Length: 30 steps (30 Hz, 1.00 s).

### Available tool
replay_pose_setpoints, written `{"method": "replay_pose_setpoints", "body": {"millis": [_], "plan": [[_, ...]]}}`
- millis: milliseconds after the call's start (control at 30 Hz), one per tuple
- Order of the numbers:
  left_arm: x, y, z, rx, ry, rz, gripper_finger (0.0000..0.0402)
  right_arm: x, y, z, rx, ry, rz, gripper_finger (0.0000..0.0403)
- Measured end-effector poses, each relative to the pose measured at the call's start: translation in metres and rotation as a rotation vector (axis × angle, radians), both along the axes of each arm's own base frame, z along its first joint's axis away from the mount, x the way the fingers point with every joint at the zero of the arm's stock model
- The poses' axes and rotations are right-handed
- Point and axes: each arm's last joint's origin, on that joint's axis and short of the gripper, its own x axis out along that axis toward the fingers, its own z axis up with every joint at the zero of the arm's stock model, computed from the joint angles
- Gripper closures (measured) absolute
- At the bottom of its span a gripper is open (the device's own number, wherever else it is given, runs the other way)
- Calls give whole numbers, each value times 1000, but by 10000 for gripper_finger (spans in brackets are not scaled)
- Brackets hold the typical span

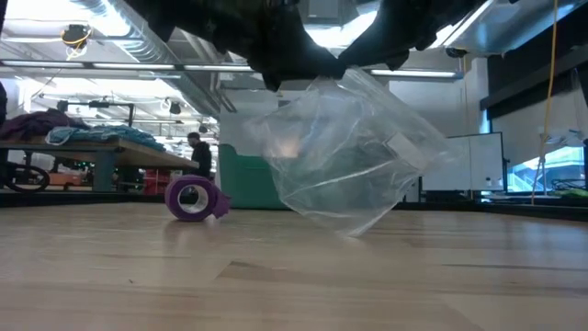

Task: Roll bandage
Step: Open the zip bag

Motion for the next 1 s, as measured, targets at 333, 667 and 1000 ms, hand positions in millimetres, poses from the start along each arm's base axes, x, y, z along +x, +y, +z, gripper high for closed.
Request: {"method": "replay_pose_setpoints", "body": {"millis": [333, 667, 1000], "plan": [[-3, -4, 5, 68, -16, 12, 401, -5, -1, -6, 14, 80, -17, 377], [-9, -5, 17, 37, -38, 18, 401, -15, -2, -38, 69, 202, -24, 377], [0, 1, -8, -206, 58, 30, 400, -7, 0, -26, 73, 105, -2, 377]]}}
